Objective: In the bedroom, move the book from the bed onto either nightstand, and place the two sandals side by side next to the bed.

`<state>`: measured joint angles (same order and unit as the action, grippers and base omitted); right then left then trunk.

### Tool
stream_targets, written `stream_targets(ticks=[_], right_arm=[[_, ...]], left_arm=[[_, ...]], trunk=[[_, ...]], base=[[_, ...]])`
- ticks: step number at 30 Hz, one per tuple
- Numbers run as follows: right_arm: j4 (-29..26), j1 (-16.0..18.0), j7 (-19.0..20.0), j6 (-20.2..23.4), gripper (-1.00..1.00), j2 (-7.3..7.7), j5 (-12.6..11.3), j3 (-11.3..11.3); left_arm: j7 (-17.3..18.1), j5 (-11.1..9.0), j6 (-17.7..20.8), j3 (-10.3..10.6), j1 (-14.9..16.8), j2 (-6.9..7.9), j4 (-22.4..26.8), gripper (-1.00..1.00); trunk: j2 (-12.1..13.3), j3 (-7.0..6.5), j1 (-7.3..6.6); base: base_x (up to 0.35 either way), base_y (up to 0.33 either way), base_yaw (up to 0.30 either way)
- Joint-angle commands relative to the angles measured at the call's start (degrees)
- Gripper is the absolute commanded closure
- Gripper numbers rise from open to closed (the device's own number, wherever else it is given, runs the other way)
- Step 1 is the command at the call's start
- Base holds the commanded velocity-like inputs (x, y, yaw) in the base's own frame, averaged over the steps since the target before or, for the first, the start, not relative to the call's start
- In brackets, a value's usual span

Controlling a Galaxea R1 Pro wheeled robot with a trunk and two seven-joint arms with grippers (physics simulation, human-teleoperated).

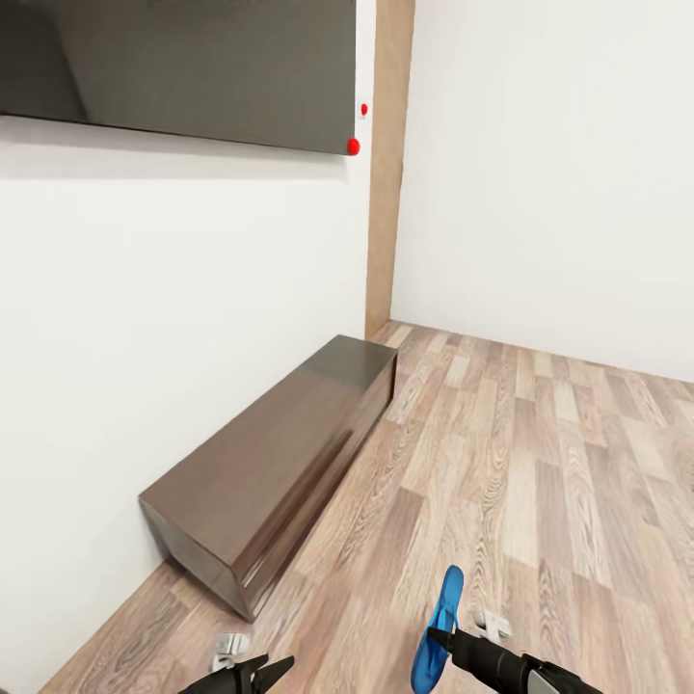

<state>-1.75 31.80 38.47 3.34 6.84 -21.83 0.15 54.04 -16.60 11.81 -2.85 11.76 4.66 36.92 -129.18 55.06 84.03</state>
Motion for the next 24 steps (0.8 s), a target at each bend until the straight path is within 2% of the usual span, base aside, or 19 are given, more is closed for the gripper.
stream_targets(ticks=[1,10,24], right_arm=[[0.0,0.0,0.2,0.4,1.00,0.02,-0.4,0.0],[0.0,0.0,0.2,0.4,1.00,0.02,-0.4,0.0],[0.0,0.0,0.2,0.4,1.00,0.02,-0.4,0.0]], left_arm=[[0.2,-0.4,0.6,0.0,0.0,0.00,0.0,-1.00],[0.2,-0.4,0.6,0.0,0.0,-0.01,0.0,-1.00],[0.2,-0.4,0.6,0.0,0.0,-0.01,0.0,-1.00]], trunk=[[0.0,0.05,-0.04],[0.0,0.05,-0.04],[0.0,0.05,-0.04]], base=[[-0.299,0.000,0.002],[-0.306,0.000,0.044],[-0.024,0.000,0.276]])
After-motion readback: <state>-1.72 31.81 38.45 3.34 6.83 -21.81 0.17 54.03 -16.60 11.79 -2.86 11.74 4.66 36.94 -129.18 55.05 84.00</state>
